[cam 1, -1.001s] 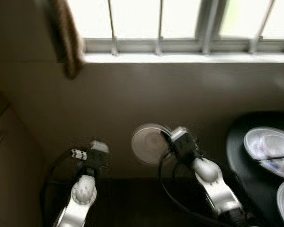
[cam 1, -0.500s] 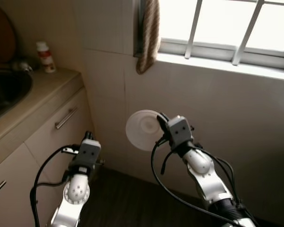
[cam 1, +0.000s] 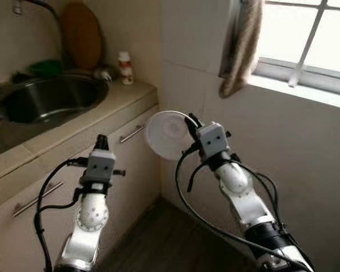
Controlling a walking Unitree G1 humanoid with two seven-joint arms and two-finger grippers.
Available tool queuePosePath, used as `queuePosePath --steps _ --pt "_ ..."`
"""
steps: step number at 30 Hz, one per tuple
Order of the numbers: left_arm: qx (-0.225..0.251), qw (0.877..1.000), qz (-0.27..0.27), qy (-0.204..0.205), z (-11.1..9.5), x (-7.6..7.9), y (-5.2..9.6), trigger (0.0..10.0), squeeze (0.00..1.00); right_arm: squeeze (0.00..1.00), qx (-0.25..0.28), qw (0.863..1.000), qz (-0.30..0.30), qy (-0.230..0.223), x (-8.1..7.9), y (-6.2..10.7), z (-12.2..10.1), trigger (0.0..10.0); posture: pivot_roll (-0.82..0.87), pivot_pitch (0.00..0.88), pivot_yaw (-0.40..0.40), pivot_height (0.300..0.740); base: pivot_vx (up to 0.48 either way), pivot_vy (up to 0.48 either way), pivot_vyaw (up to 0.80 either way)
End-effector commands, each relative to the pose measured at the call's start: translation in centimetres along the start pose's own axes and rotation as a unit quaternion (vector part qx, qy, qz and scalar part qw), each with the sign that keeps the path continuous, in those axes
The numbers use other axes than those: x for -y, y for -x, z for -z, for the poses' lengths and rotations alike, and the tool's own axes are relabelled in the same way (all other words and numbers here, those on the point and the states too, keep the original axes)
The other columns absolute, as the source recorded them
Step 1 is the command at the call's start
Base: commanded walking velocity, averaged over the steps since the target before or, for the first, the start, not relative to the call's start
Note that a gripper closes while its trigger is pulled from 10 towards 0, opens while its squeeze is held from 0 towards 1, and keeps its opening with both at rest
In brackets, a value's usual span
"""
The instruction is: Kitchen organization
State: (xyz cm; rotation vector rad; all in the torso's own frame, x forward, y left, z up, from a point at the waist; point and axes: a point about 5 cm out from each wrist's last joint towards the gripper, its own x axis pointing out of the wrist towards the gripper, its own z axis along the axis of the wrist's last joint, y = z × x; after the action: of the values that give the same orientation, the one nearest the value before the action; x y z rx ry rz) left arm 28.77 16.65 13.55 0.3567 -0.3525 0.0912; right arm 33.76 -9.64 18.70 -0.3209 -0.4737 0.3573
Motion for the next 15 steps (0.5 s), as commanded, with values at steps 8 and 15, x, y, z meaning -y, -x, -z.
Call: queuePosePath --steps 8,15 --pt "0.012 1.000 -0.011 -0.002 -0.85 -0.78 -0.82 10.0 0.00 0.00 0.039 0.999 0.004 0.005 0.22 -1.26 -1.67 0.0 -0.04 0.000 -0.027 0.740 0.371 0.000 0.80" --pt "0.013 1.000 -0.008 -0.001 -1.00 -0.64 -0.90 10.0 0.00 0.00 0.046 0.999 0.002 0.011 0.11 -1.50 -1.95 0.0 -0.04 0.000 -0.028 0.740 0.354 0.000 0.80"
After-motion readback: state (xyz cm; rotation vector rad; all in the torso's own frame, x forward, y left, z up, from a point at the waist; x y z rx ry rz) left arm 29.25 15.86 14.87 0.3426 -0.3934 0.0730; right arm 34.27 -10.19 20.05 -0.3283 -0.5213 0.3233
